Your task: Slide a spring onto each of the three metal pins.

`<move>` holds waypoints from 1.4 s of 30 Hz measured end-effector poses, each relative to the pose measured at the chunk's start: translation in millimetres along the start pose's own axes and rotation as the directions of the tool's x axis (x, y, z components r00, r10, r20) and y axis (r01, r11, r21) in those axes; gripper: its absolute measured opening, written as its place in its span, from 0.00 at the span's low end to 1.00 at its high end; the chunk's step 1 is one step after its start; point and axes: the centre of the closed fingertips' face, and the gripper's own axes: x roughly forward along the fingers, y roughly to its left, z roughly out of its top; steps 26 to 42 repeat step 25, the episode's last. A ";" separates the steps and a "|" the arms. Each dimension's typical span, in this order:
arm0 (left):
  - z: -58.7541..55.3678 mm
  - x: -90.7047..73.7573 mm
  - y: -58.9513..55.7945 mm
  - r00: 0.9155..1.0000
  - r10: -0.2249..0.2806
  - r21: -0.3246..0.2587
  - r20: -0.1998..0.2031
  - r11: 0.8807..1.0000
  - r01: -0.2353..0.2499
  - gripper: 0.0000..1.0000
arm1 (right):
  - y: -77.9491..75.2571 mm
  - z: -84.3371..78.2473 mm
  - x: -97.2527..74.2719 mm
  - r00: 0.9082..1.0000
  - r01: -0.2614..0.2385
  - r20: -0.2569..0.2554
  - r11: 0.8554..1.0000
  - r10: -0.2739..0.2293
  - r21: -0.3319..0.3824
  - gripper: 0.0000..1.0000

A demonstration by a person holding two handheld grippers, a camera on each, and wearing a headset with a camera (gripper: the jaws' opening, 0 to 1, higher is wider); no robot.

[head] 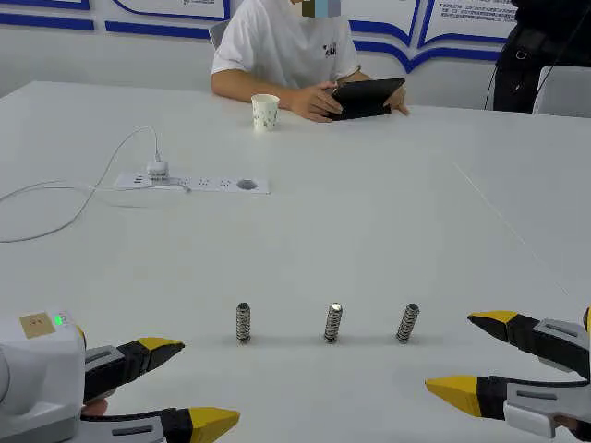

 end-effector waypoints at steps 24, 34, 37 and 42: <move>-2.3 0.0 -4.8 1.000 0.002 0.002 -0.006 1.000 -0.002 0.67 | 5.7 -7.8 -1.9 0.999 0.036 0.030 0.999 -0.037 0.038 0.68; -2.4 -0.1 -5.0 1.000 0.002 0.002 -0.006 1.000 -0.002 0.67 | 5.8 -7.4 -1.8 0.999 0.036 0.033 0.999 -0.037 0.040 0.68; -2.4 -0.1 -5.0 1.000 0.002 0.002 -0.006 1.000 -0.002 0.67 | 5.8 -7.4 -1.8 0.999 0.036 0.033 0.999 -0.037 0.040 0.68; -2.4 -0.1 -5.0 1.000 0.002 0.002 -0.006 1.000 -0.002 0.67 | 5.8 -7.4 -1.8 0.999 0.036 0.033 0.999 -0.037 0.040 0.68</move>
